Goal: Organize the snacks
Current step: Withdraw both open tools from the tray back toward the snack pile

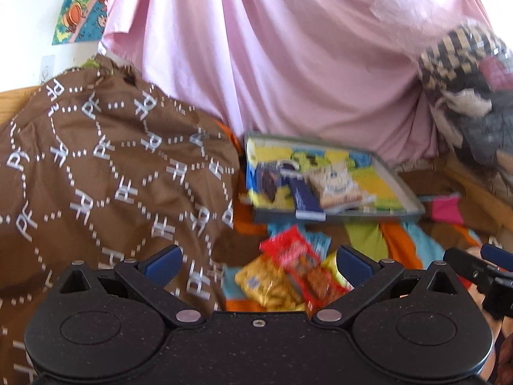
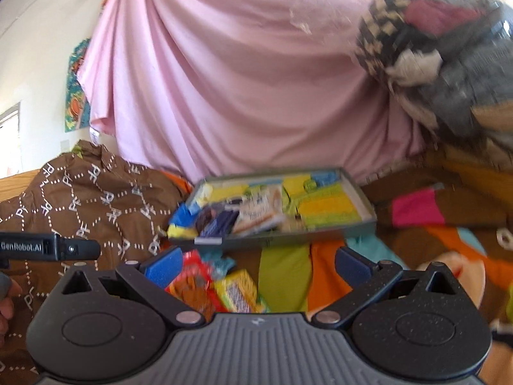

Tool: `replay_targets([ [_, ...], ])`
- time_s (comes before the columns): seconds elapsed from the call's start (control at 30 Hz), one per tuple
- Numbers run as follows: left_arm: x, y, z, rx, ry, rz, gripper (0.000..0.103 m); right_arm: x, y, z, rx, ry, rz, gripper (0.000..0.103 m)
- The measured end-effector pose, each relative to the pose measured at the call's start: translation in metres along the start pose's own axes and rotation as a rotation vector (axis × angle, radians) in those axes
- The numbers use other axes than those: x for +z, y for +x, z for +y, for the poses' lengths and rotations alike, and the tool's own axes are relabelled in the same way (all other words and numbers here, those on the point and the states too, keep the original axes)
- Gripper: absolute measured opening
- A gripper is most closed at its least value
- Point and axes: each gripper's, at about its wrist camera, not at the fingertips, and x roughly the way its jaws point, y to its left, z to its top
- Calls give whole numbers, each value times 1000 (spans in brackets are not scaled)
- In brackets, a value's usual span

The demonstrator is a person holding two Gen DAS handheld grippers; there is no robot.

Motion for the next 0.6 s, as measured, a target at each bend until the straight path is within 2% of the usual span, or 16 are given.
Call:
replay_targets([
  [0.13, -13, 5, 2, -1, 14, 50, 102, -16, -1, 2, -19, 3, 69, 103],
  [0.3, -24, 12, -3, 23, 89, 103, 102, -31, 5, 4, -35, 10, 161, 103],
  [0.6, -36, 19, -5, 29, 112, 166, 102, -56, 22, 11, 20, 14, 336, 103],
])
